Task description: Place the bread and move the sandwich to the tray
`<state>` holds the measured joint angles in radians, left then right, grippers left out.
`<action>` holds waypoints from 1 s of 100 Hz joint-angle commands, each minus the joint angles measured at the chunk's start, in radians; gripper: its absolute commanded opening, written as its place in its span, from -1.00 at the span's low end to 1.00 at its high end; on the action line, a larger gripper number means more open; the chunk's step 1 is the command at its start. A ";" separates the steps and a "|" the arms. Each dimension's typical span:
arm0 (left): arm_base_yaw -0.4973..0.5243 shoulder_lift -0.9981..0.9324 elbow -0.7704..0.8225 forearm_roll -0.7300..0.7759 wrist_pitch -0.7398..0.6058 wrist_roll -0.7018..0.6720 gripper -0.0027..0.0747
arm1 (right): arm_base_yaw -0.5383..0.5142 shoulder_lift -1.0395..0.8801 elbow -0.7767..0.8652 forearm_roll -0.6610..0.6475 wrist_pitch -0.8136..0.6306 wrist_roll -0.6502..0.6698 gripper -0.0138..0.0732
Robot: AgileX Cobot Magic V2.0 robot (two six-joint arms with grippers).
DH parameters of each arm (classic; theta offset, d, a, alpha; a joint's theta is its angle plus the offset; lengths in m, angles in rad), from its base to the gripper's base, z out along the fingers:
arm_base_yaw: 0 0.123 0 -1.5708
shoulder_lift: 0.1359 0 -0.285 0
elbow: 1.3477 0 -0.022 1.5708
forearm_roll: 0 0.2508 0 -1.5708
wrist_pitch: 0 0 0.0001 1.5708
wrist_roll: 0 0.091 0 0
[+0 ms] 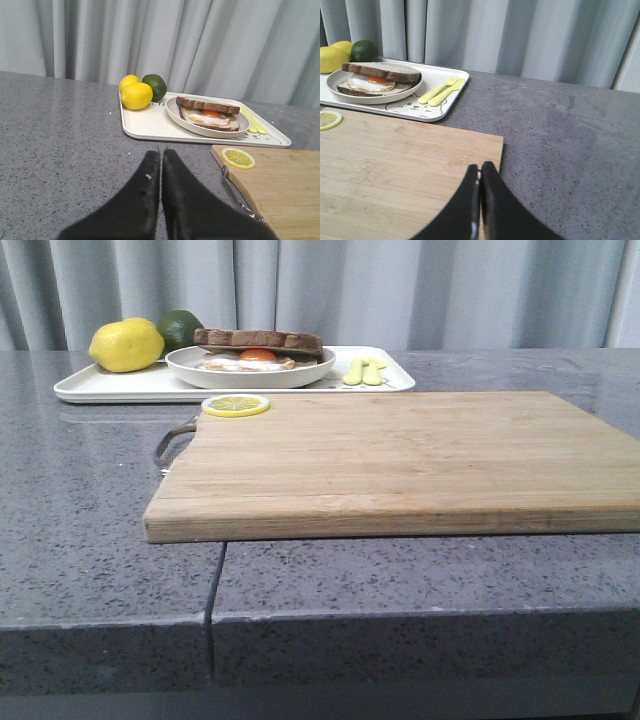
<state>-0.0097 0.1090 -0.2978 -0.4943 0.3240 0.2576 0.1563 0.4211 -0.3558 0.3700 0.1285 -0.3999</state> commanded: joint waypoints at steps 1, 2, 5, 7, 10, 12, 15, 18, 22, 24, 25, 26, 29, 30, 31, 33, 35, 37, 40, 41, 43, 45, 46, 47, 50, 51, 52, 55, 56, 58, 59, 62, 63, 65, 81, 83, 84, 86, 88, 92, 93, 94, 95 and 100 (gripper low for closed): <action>-0.001 0.010 -0.025 -0.020 -0.066 0.000 -0.98 | -0.006 0.002 -0.026 -0.002 -0.066 -0.003 -0.84; -0.001 0.010 -0.025 -0.020 -0.066 0.000 -0.98 | -0.006 0.002 -0.026 -0.002 -0.066 -0.003 -0.84; -0.001 0.010 -0.025 -0.020 -0.066 0.000 -0.98 | -0.006 0.002 -0.026 -0.002 -0.066 -0.003 -0.84; -0.001 0.010 -0.025 -0.020 -0.066 0.000 -0.98 | -0.006 0.002 -0.026 -0.002 -0.066 -0.003 -0.84; -0.001 0.010 -0.025 -0.020 -0.066 0.000 -0.98 | -0.006 0.002 -0.026 -0.002 -0.066 -0.003 -0.84; -0.001 0.010 -0.025 -0.018 -0.066 0.000 -0.98 | -0.006 0.002 -0.026 -0.002 -0.066 -0.003 -0.84; -0.001 0.010 -0.020 -0.018 -0.066 0.000 -0.98 | -0.006 0.002 -0.026 -0.002 -0.066 -0.003 -0.84; 0.001 0.010 -0.019 -0.018 -0.067 0.000 -0.98 | -0.006 0.002 -0.026 -0.002 -0.066 -0.003 -0.84; 0.003 0.010 -0.012 -0.005 -0.067 0.000 -0.98 | -0.006 0.002 -0.026 -0.002 -0.066 -0.003 -0.84; 0.003 0.010 -0.006 0.015 -0.073 0.000 -0.98 | -0.006 0.002 -0.026 -0.002 -0.066 -0.003 -0.84; 0.003 0.010 -0.004 0.027 -0.077 0.000 -0.98 | -0.006 0.002 -0.026 -0.002 -0.066 -0.003 -0.84; 0.003 0.010 -0.002 0.056 -0.085 0.000 -0.98 | -0.006 0.002 -0.026 -0.002 -0.066 -0.003 -0.84; 0.003 0.008 0.011 0.116 -0.099 -0.003 -0.98 | -0.006 0.002 -0.026 -0.002 -0.066 -0.003 -0.84; 0.003 0.006 0.014 0.131 -0.104 -0.006 -0.98 | -0.006 0.002 -0.026 -0.002 -0.066 -0.003 -0.84; 0.003 0.003 0.021 0.161 -0.107 -0.007 -0.98 | -0.006 0.002 -0.026 -0.002 -0.066 -0.003 -0.84; 0.003 0.001 0.027 0.203 -0.112 -0.011 -0.98 | -0.006 0.002 -0.026 -0.002 -0.066 -0.003 -0.84; 0.003 -0.007 0.038 0.240 -0.117 -0.016 -0.98 | -0.006 0.002 -0.026 -0.002 -0.066 -0.003 -0.84; 0.003 -0.013 0.050 0.262 -0.120 -0.024 -0.98 | -0.006 0.002 -0.026 -0.002 -0.066 -0.003 -0.84; 0.003 -0.030 0.067 0.317 -0.128 -0.047 -0.98 | -0.006 0.002 -0.026 -0.002 -0.066 -0.003 -0.84; 0.003 -0.034 0.076 0.328 -0.130 -0.054 -0.98 | -0.006 0.002 -0.026 -0.002 -0.066 -0.003 -0.84; 0.003 -0.046 0.089 0.365 -0.136 -0.082 -0.98 | -0.006 0.002 -0.026 -0.002 -0.066 -0.003 -0.84; 0.003 -0.060 0.103 0.401 -0.141 -0.117 -0.98 | -0.006 0.002 -0.026 -0.002 -0.066 -0.003 -0.84; 0.003 -0.065 0.108 0.413 -0.143 -0.143 -0.98 | -0.006 0.002 -0.026 -0.002 -0.066 -0.003 -0.84; 0.003 -0.075 0.112 0.436 -0.146 -0.157 -0.98 | -0.006 0.002 -0.026 -0.002 -0.066 -0.003 -0.84; 0.003 -0.096 0.135 0.482 -0.151 -0.211 -0.98 | -0.006 0.002 -0.026 -0.002 -0.066 -0.003 -0.84; 0.003 -0.102 0.139 0.494 -0.154 -0.237 -0.98 | -0.006 0.002 -0.026 -0.002 -0.066 -0.003 -0.84; 0.003 -0.113 0.148 0.513 -0.154 -0.249 -0.98 | -0.006 0.002 -0.026 -0.002 -0.066 -0.003 -0.84; 0.003 -0.136 0.165 0.549 -0.156 -0.291 -0.98 | -0.006 0.002 -0.026 -0.002 -0.066 -0.003 -0.84; 0.003 -0.147 0.169 0.563 -0.156 -0.309 -0.98 | -0.006 0.002 -0.026 -0.002 -0.066 -0.003 -0.84; 0.003 -0.151 0.181 0.575 -0.161 -0.328 -0.98 | -0.006 0.002 -0.026 -0.002 -0.066 -0.003 -0.84; 0.003 -0.147 0.189 0.585 -0.164 -0.333 -0.98 | -0.006 0.002 -0.026 -0.002 -0.066 -0.003 -0.84; 0.003 -0.142 0.202 0.594 -0.172 -0.338 -0.98 | -0.006 0.003 -0.026 -0.002 -0.067 -0.003 -0.84; 0.003 -0.140 0.205 0.597 -0.172 -0.338 -0.98 | -0.006 0.003 -0.026 -0.002 -0.067 -0.003 -0.84; 0.003 -0.140 0.213 0.596 -0.172 -0.338 -0.98 | -0.006 0.003 -0.026 -0.002 -0.067 -0.003 -0.84; 0.003 -0.144 0.284 0.600 -0.213 -0.338 -0.98 | -0.006 0.003 -0.026 -0.002 -0.067 -0.003 -0.84; 0.003 -0.144 0.292 0.600 -0.223 -0.338 -0.98 | -0.006 0.003 -0.026 -0.002 -0.067 -0.003 -0.84; 0.003 -0.144 0.295 0.600 -0.231 -0.338 -0.98 | -0.006 0.003 -0.026 -0.002 -0.067 -0.003 -0.84; 0.003 -0.144 0.304 0.600 -0.242 -0.338 -0.98 | -0.006 0.003 -0.026 -0.002 -0.067 -0.003 -0.84; 0.003 -0.144 0.312 0.599 -0.252 -0.338 -0.98 | -0.006 0.003 -0.026 -0.002 -0.067 -0.003 -0.84; 0.003 -0.144 0.314 0.599 -0.248 -0.338 -0.98 | -0.006 0.003 -0.026 -0.002 -0.067 -0.003 -0.84; 0.003 -0.144 0.314 0.599 -0.245 -0.338 -0.98 | -0.006 0.003 -0.026 -0.002 -0.067 -0.003 -0.84; 0.003 -0.144 0.312 0.599 -0.245 -0.338 -0.98 | -0.006 0.003 -0.026 -0.002 -0.067 -0.003 -0.84; 0.003 -0.144 0.312 0.599 -0.247 -0.338 -0.98 | -0.006 0.003 -0.026 -0.002 -0.067 -0.003 -0.84; 0.003 -0.144 0.312 0.601 -0.254 -0.338 -0.98 | -0.006 0.003 -0.026 -0.002 -0.067 -0.003 -0.84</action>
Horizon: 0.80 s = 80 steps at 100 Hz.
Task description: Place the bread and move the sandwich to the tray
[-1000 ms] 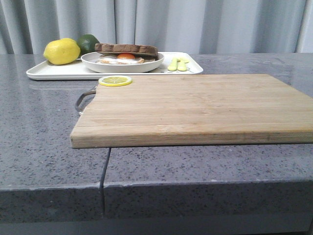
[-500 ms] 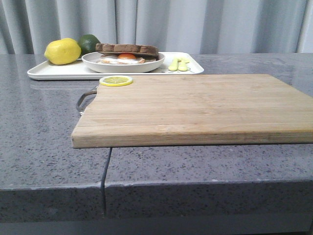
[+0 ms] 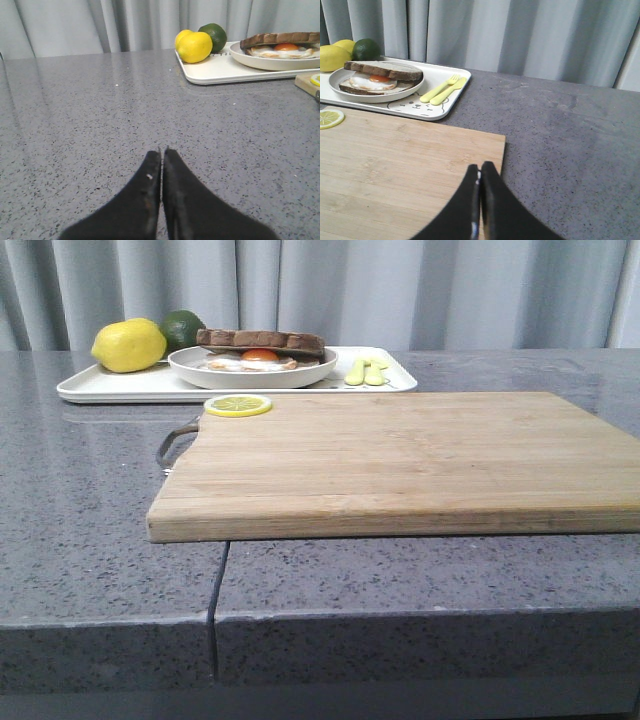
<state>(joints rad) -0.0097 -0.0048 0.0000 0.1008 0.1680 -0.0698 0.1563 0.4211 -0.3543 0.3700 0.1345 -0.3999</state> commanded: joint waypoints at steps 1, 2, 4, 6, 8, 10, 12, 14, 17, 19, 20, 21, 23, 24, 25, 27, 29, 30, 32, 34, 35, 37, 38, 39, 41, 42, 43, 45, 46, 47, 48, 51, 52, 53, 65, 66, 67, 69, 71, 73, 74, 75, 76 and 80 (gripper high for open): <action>0.003 -0.030 0.015 0.006 -0.098 -0.011 -0.98 | -0.006 0.003 -0.028 -0.002 -0.072 -0.003 -0.84; 0.003 -0.030 0.015 0.006 -0.098 -0.011 -0.98 | -0.006 0.003 -0.028 -0.002 -0.072 -0.003 -0.84; 0.003 -0.030 0.015 0.004 -0.100 -0.011 -0.98 | -0.006 0.003 -0.028 -0.002 -0.072 -0.003 -0.84; 0.003 -0.030 0.015 -0.004 -0.100 -0.011 -0.98 | -0.006 0.003 -0.028 -0.002 -0.072 -0.003 -0.84; 0.003 -0.030 0.015 -0.017 -0.100 -0.011 -0.98 | -0.006 0.003 -0.028 -0.002 -0.072 -0.003 -0.84; 0.003 -0.030 0.015 -0.024 -0.100 -0.011 -0.98 | -0.006 0.003 -0.028 -0.002 -0.072 -0.003 -0.84; 0.003 -0.030 0.015 -0.023 -0.100 -0.011 -0.98 | -0.006 0.003 -0.028 -0.002 -0.072 -0.003 -0.84; 0.003 -0.030 0.015 -0.023 -0.100 -0.011 -0.98 | -0.006 0.003 -0.028 -0.002 -0.072 -0.003 -0.84; 0.003 -0.030 0.015 -0.023 -0.100 -0.011 -0.98 | -0.006 0.003 -0.028 -0.002 -0.072 -0.003 -0.84; 0.003 -0.030 0.015 -0.023 -0.100 -0.011 -0.98 | -0.006 0.003 -0.028 -0.002 -0.072 -0.003 -0.84; 0.003 -0.030 0.015 -0.023 -0.100 -0.011 -0.98 | -0.006 0.003 -0.028 -0.002 -0.072 -0.003 -0.84; 0.003 -0.030 0.015 -0.023 -0.100 -0.011 -0.98 | -0.006 0.003 -0.028 -0.002 -0.072 -0.003 -0.84; 0.003 -0.030 0.015 -0.023 -0.100 -0.011 -0.98 | -0.006 0.003 -0.028 -0.002 -0.072 -0.003 -0.84; 0.003 -0.030 0.015 -0.023 -0.100 -0.011 -0.98 | -0.006 0.003 -0.028 -0.002 -0.072 -0.003 -0.84; 0.003 -0.030 0.015 -0.023 -0.100 -0.011 -0.98 | -0.006 0.003 -0.028 -0.002 -0.072 -0.003 -0.84; 0.003 -0.030 0.015 -0.023 -0.100 -0.011 -0.98 | -0.006 0.003 -0.028 -0.002 -0.072 -0.003 -0.84; 0.003 -0.030 0.015 -0.023 -0.100 -0.011 -0.98 | -0.006 0.003 -0.028 -0.002 -0.072 -0.003 -0.84; 0.003 -0.030 0.015 -0.023 -0.100 -0.011 -0.98 | -0.006 0.003 -0.028 -0.002 -0.072 -0.003 -0.84; 0.003 -0.030 0.015 -0.023 -0.100 -0.011 -0.98 | -0.006 0.003 -0.028 -0.002 -0.072 -0.003 -0.84; 0.003 -0.030 0.015 -0.023 -0.100 -0.011 -0.98 | -0.006 0.003 -0.028 -0.002 -0.072 -0.003 -0.84; 0.003 -0.030 0.015 -0.023 -0.100 -0.011 -0.98 | -0.006 0.003 -0.028 -0.002 -0.072 -0.003 -0.84; 0.003 -0.030 0.015 -0.023 -0.100 -0.011 -0.98 | -0.006 0.003 -0.028 -0.002 -0.072 -0.003 -0.84; 0.003 -0.030 0.015 -0.023 -0.100 -0.011 -0.98 | -0.006 0.003 -0.028 -0.002 -0.072 -0.003 -0.84; 0.003 -0.030 0.015 -0.023 -0.100 -0.011 -0.98 | -0.006 0.003 -0.028 -0.002 -0.072 -0.003 -0.84; 0.003 -0.030 0.015 -0.023 -0.100 -0.011 -0.98 | -0.006 0.003 -0.028 -0.002 -0.072 -0.003 -0.84; 0.003 -0.030 0.015 -0.023 -0.100 -0.011 -0.98 | -0.006 0.003 -0.028 -0.002 -0.072 -0.003 -0.84; 0.003 -0.030 0.015 -0.023 -0.100 -0.011 -0.98 | -0.006 0.003 -0.028 -0.002 -0.072 -0.003 -0.84; 0.003 -0.030 0.015 -0.023 -0.100 -0.011 -0.98 | -0.006 0.003 -0.028 -0.002 -0.072 -0.003 -0.84; 0.003 -0.030 0.015 -0.023 -0.100 -0.011 -0.98 | -0.006 0.003 -0.028 -0.002 -0.072 -0.003 -0.84; 0.003 -0.030 0.015 -0.023 -0.100 -0.011 -0.98 | -0.006 0.003 -0.028 -0.002 -0.072 -0.003 -0.84; 0.003 -0.030 0.015 -0.023 -0.100 -0.011 -0.98 | -0.006 0.003 -0.028 -0.002 -0.072 -0.003 -0.84; 0.003 -0.030 0.015 -0.023 -0.100 -0.011 -0.98 | -0.006 0.003 -0.028 -0.002 -0.072 -0.003 -0.84; 0.003 -0.030 0.015 -0.023 -0.100 -0.011 -0.98 | -0.006 0.003 -0.028 -0.002 -0.072 -0.003 -0.84; 0.003 -0.030 0.015 -0.023 -0.100 -0.011 -0.98 | -0.006 0.003 -0.028 -0.002 -0.072 -0.003 -0.84; 0.003 -0.030 0.015 -0.023 -0.100 -0.011 -0.98 | -0.006 0.003 -0.028 -0.002 -0.072 -0.003 -0.84; 0.003 -0.030 0.015 -0.023 -0.100 -0.011 -0.98 | -0.006 0.003 -0.028 -0.002 -0.072 -0.003 -0.84; 0.003 -0.030 0.015 -0.023 -0.100 -0.011 -0.98 | -0.006 0.003 -0.028 -0.002 -0.072 -0.003 -0.84; 0.003 -0.030 0.015 -0.023 -0.100 -0.011 -0.98 | -0.006 0.003 -0.028 -0.002 -0.072 -0.003 -0.84; 0.003 -0.030 0.015 -0.023 -0.100 -0.011 -0.98 | -0.006 0.003 -0.028 -0.002 -0.072 -0.003 -0.84; 0.003 -0.030 0.015 -0.023 -0.100 -0.011 -0.98 | -0.006 0.003 -0.028 -0.002 -0.072 -0.003 -0.84; 0.003 -0.030 0.015 -0.023 -0.100 -0.011 -0.98 | -0.006 0.003 -0.028 -0.002 -0.072 -0.003 -0.84; 0.003 -0.030 0.015 -0.023 -0.100 -0.011 -0.98 | -0.006 0.003 -0.028 -0.002 -0.072 -0.003 -0.84; 0.003 -0.030 0.015 -0.023 -0.100 -0.011 -0.98 | -0.006 0.003 -0.028 -0.002 -0.072 -0.003 -0.84; 0.003 -0.030 0.015 -0.023 -0.100 -0.011 -0.98 | -0.006 0.003 -0.028 -0.002 -0.072 -0.003 -0.84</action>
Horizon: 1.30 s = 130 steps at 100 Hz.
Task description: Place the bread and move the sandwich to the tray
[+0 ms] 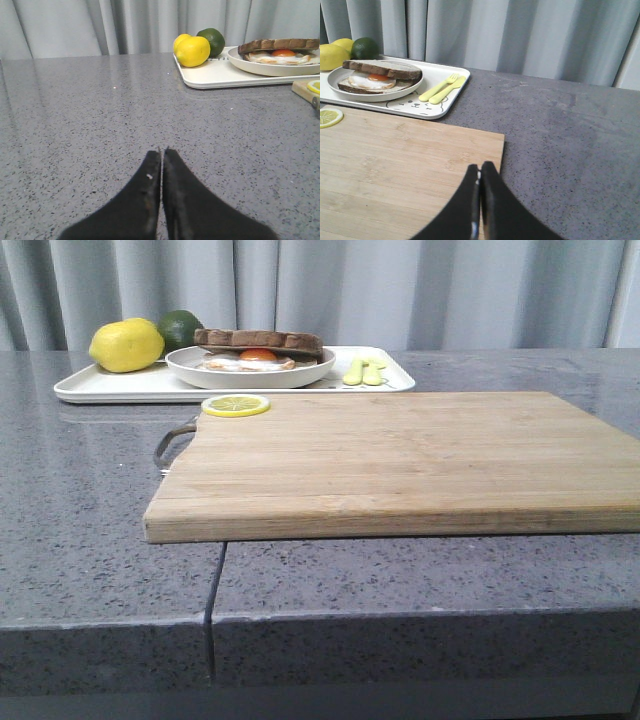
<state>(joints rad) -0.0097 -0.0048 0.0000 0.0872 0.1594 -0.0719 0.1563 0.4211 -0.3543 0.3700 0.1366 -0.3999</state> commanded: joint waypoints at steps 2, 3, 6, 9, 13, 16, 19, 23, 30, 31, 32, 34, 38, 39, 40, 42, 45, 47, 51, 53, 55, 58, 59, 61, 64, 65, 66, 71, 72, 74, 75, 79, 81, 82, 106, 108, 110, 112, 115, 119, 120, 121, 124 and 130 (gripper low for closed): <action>0.003 -0.030 0.015 -0.009 -0.091 -0.009 -0.98 | -0.006 0.003 -0.028 -0.002 -0.075 -0.003 -0.84; 0.003 -0.030 0.015 -0.009 -0.091 -0.009 -0.98 | -0.006 0.003 -0.028 -0.002 -0.075 -0.003 -0.84; 0.003 -0.030 0.015 -0.009 -0.091 -0.009 -0.98 | -0.006 0.003 -0.026 -0.002 -0.075 -0.003 -0.84; 0.003 -0.030 0.015 -0.009 -0.091 -0.009 -0.98 | -0.006 0.002 -0.026 -0.008 -0.075 -0.003 -0.84; 0.003 -0.030 0.015 -0.009 -0.091 -0.009 -0.98 | -0.006 0.001 -0.025 -0.025 -0.076 -0.002 -0.84; 0.003 -0.030 0.015 -0.009 -0.091 -0.009 -0.98 | -0.006 -0.001 -0.020 -0.035 -0.075 0.000 -0.84; 0.003 -0.030 0.015 -0.009 -0.091 -0.009 -0.98 | -0.005 -0.007 -0.011 -0.048 -0.076 0.006 -0.84; 0.003 -0.030 0.015 -0.009 -0.091 -0.009 -0.98 | -0.005 -0.015 0.001 -0.074 -0.084 0.034 -0.84; 0.003 -0.030 0.015 -0.009 -0.091 -0.009 -0.98 | -0.005 -0.039 0.041 -0.142 -0.121 0.112 -0.84; 0.003 -0.030 0.015 -0.009 -0.091 -0.009 -0.98 | -0.005 -0.047 0.050 -0.149 -0.125 0.121 -0.84; 0.003 -0.030 0.015 -0.009 -0.091 -0.009 -0.98 | -0.005 -0.050 0.055 -0.164 -0.130 0.139 -0.84; 0.003 -0.030 0.015 -0.009 -0.091 -0.009 -0.98 | -0.005 -0.062 0.069 -0.186 -0.142 0.166 -0.84; 0.003 -0.030 0.015 -0.009 -0.091 -0.009 -0.98 | -0.005 -0.088 0.099 -0.222 -0.168 0.208 -0.84; 0.003 -0.030 0.015 -0.009 -0.091 -0.009 -0.98 | -0.005 -0.092 0.104 -0.236 -0.173 0.223 -0.84; 0.003 -0.030 0.015 -0.009 -0.091 -0.009 -0.98 | -0.005 -0.102 0.114 -0.243 -0.180 0.230 -0.84; 0.003 -0.030 0.015 -0.009 -0.091 -0.009 -0.98 | -0.005 -0.111 0.124 -0.262 -0.190 0.248 -0.84; 0.003 -0.030 0.015 -0.009 -0.091 -0.009 -0.98 | -0.005 -0.136 0.151 -0.283 -0.200 0.271 -0.84; 0.003 -0.030 0.015 -0.009 -0.091 -0.009 -0.98 | -0.005 -0.151 0.166 -0.300 -0.206 0.288 -0.84; 0.003 -0.030 0.015 -0.009 -0.091 -0.009 -0.98 | -0.005 -0.178 0.192 -0.315 -0.210 0.302 -0.84; 0.003 -0.030 0.015 -0.009 -0.091 -0.009 -0.98 | -0.005 -0.193 0.208 -0.321 -0.211 0.305 -0.84; 0.003 -0.030 0.015 -0.009 -0.091 -0.009 -0.98 | -0.005 -0.210 0.223 -0.326 -0.211 0.308 -0.84; 0.003 -0.030 0.015 -0.009 -0.091 -0.009 -0.98 | -0.005 -0.233 0.244 -0.326 -0.211 0.309 -0.84; 0.003 -0.030 0.015 -0.009 -0.091 -0.009 -0.98 | -0.005 -0.244 0.254 -0.326 -0.211 0.309 -0.84; 0.003 -0.030 0.015 -0.009 -0.091 -0.009 -0.98 | -0.005 -0.263 0.269 -0.326 -0.211 0.309 -0.84; 0.003 -0.030 0.015 -0.009 -0.091 -0.009 -0.98 | -0.005 -0.287 0.289 -0.326 -0.212 0.309 -0.84; 0.003 -0.030 0.015 -0.009 -0.091 -0.009 -0.98 | -0.005 -0.293 0.294 -0.326 -0.212 0.309 -0.84; 0.003 -0.030 0.015 -0.009 -0.091 -0.009 -0.98 | -0.005 -0.305 0.303 -0.326 -0.212 0.309 -0.84; 0.003 -0.030 0.015 -0.009 -0.091 -0.009 -0.98 | -0.005 -0.347 0.331 -0.326 -0.213 0.309 -0.84; 0.003 -0.030 0.015 -0.009 -0.091 -0.009 -0.98 | -0.005 -0.352 0.335 -0.326 -0.213 0.309 -0.84; 0.003 -0.030 0.015 -0.009 -0.091 -0.009 -0.98 | -0.005 -0.369 0.347 -0.326 -0.213 0.309 -0.84; 0.003 -0.030 0.015 -0.009 -0.091 -0.009 -0.98 | -0.005 -0.380 0.354 -0.326 -0.213 0.309 -0.84; 0.003 -0.030 0.015 -0.009 -0.091 -0.009 -0.98 | -0.005 -0.408 0.370 -0.326 -0.213 0.309 -0.84; 0.003 -0.030 0.015 -0.009 -0.091 -0.009 -0.98 | -0.005 -0.424 0.380 -0.326 -0.213 0.309 -0.84; 0.003 -0.030 0.015 -0.009 -0.091 -0.009 -0.98 | -0.005 -0.434 0.385 -0.326 -0.213 0.309 -0.84; 0.003 -0.030 0.015 -0.009 -0.091 -0.009 -0.98 | -0.007 -0.450 0.384 -0.361 -0.181 0.309 -0.84; 0.003 -0.030 0.015 -0.009 -0.091 -0.009 -0.98 | -0.007 -0.450 0.384 -0.361 -0.179 0.309 -0.84; 0.003 -0.030 0.015 -0.009 -0.091 -0.009 -0.98 | -0.007 -0.450 0.384 -0.361 -0.179 0.309 -0.84; 0.003 -0.030 0.015 -0.009 -0.091 -0.009 -0.98 | -0.007 -0.450 0.384 -0.361 -0.179 0.309 -0.84; 0.003 -0.030 0.015 -0.009 -0.091 -0.009 -0.98 | -0.007 -0.450 0.384 -0.361 -0.179 0.309 -0.84; 0.003 -0.030 0.015 -0.009 -0.091 -0.009 -0.98 | -0.007 -0.450 0.384 -0.361 -0.179 0.309 -0.84; 0.003 -0.030 0.015 -0.009 -0.091 -0.009 -0.98 | -0.007 -0.450 0.384 -0.361 -0.179 0.309 -0.84; 0.003 -0.030 0.015 -0.009 -0.091 -0.009 -0.98 | -0.007 -0.450 0.384 -0.361 -0.179 0.309 -0.84; 0.003 -0.030 0.015 -0.009 -0.091 -0.009 -0.98 | -0.007 -0.450 0.384 -0.361 -0.179 0.309 -0.84; 0.003 -0.030 0.015 -0.009 -0.091 -0.009 -0.98 | -0.007 -0.450 0.384 -0.361 -0.179 0.309 -0.84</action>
